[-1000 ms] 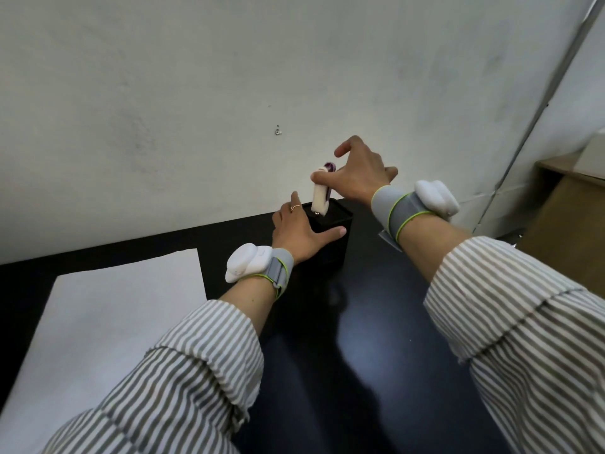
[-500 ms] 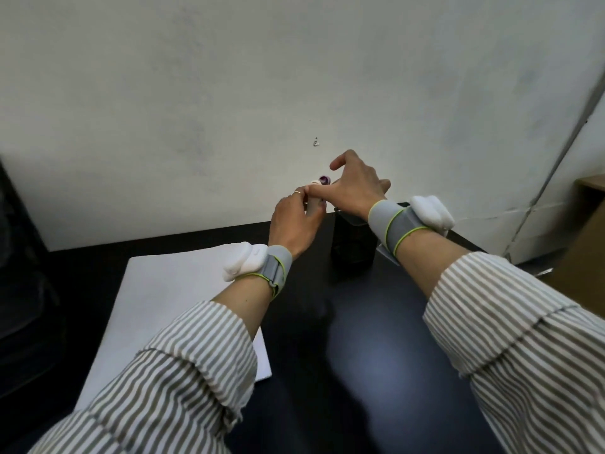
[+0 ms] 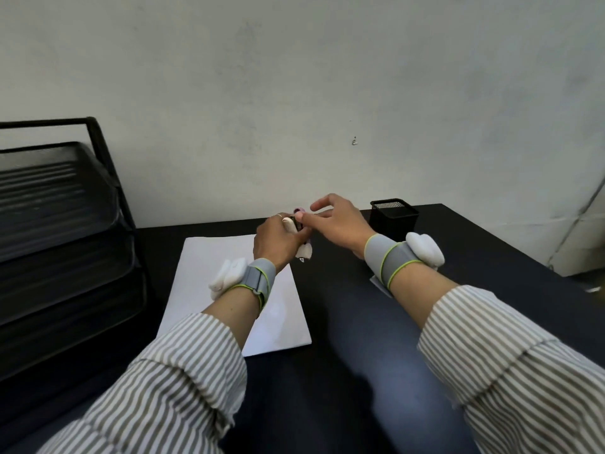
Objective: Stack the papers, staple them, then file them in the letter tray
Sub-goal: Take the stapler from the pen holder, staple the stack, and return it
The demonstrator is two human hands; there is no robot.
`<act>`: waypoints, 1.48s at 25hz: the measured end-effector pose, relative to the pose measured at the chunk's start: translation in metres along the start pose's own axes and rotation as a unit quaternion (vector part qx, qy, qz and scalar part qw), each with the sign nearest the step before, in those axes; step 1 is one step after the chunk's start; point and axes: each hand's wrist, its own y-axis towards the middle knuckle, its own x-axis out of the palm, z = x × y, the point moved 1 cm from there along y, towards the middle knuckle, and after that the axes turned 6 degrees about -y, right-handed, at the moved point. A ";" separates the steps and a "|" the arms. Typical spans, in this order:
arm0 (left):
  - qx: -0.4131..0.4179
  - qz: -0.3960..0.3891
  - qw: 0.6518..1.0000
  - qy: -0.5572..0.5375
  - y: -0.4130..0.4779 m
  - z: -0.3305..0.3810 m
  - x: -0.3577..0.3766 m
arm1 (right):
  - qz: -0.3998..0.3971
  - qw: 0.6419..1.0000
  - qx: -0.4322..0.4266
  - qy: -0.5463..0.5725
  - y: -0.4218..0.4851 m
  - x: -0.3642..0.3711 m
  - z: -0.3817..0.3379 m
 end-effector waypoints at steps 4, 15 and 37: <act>0.011 0.028 0.999 0.011 -0.009 -0.007 -0.012 | -0.033 0.992 0.112 0.052 -0.010 0.021 0.004; 0.050 0.041 0.992 -0.105 -0.012 -0.011 -0.022 | -0.122 0.848 0.237 0.458 -0.008 0.057 -0.015; 0.043 -0.109 0.940 0.319 0.099 -0.090 -0.008 | -0.073 0.971 0.148 0.172 0.080 0.127 0.034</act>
